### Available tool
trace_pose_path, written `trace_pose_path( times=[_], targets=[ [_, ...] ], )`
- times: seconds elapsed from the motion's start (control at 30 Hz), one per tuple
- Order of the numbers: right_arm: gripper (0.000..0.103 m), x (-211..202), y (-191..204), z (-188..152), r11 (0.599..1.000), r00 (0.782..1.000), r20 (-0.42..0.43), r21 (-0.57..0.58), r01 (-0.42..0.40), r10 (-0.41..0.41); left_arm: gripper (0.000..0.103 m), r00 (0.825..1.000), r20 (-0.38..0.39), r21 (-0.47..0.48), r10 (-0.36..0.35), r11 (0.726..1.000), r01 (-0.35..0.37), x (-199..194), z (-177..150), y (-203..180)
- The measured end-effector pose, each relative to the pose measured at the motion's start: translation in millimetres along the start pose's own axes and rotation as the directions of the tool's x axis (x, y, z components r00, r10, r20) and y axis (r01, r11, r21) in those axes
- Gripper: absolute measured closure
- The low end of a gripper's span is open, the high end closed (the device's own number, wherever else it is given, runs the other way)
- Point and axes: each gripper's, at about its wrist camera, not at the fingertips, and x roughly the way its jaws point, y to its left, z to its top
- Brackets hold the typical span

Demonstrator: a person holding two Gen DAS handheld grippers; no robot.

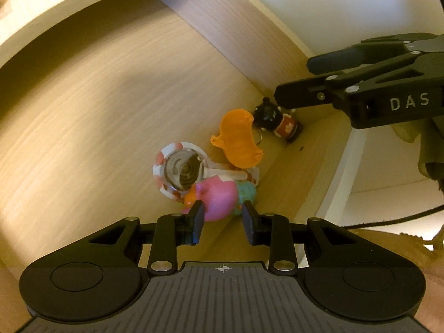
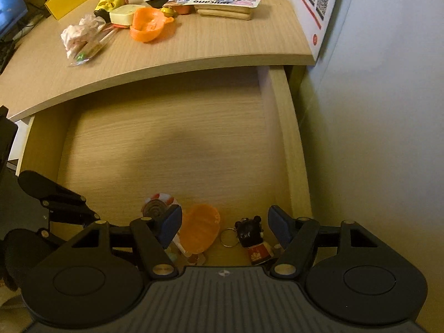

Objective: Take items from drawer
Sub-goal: 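Lower both open tools back into the drawer toward the pink pig figure, then close the left tool on the pink pig figure with blue base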

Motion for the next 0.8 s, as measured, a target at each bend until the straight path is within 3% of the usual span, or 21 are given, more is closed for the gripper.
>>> trace_pose_path(
  times=[0.2, 0.33, 0.47, 0.6, 0.67, 0.8],
  targets=[
    [0.034, -4.7, -5.3, 1.6, 0.999, 0.999, 0.023, 0.013, 0.042, -0.043, 0.073, 1.0, 0.021, -0.098, -0.013, 0.995, 0.015, 7.1, 15.8, 8.9],
    [0.034, -8.4, -6.5, 3.0, 0.998, 0.997, 0.044, 0.012, 0.066, -0.067, 0.055, 0.993, 0.092, -0.12, 0.069, 0.991, -0.058, 8.8, 23.6, 13.8],
    [0.034, -12.4, -9.1, 5.3, 0.996, 0.993, 0.075, 0.011, 0.088, -0.089, 0.042, 0.964, 0.191, -0.146, 0.186, 0.976, -0.16, 2.8, 35.4, 33.5],
    [0.034, -11.3, -11.2, 9.7, 0.995, 0.992, 0.083, 0.023, 0.096, -0.097, 0.052, 0.906, 0.257, -0.136, 0.337, 0.941, -0.311, -15.0, 46.0, 42.7],
    [0.034, -11.2, -10.4, 9.4, 0.995, 0.991, 0.087, 0.019, 0.102, -0.104, 0.052, 0.898, 0.265, -0.122, 0.351, 0.936, -0.329, -21.9, 44.5, 43.9],
    [0.034, -8.7, -5.7, 6.5, 0.995, 0.991, 0.09, 0.001, 0.103, -0.103, 0.051, 0.903, 0.254, -0.1, 0.347, 0.938, -0.333, -24.7, 36.9, 40.5]
  ],
)
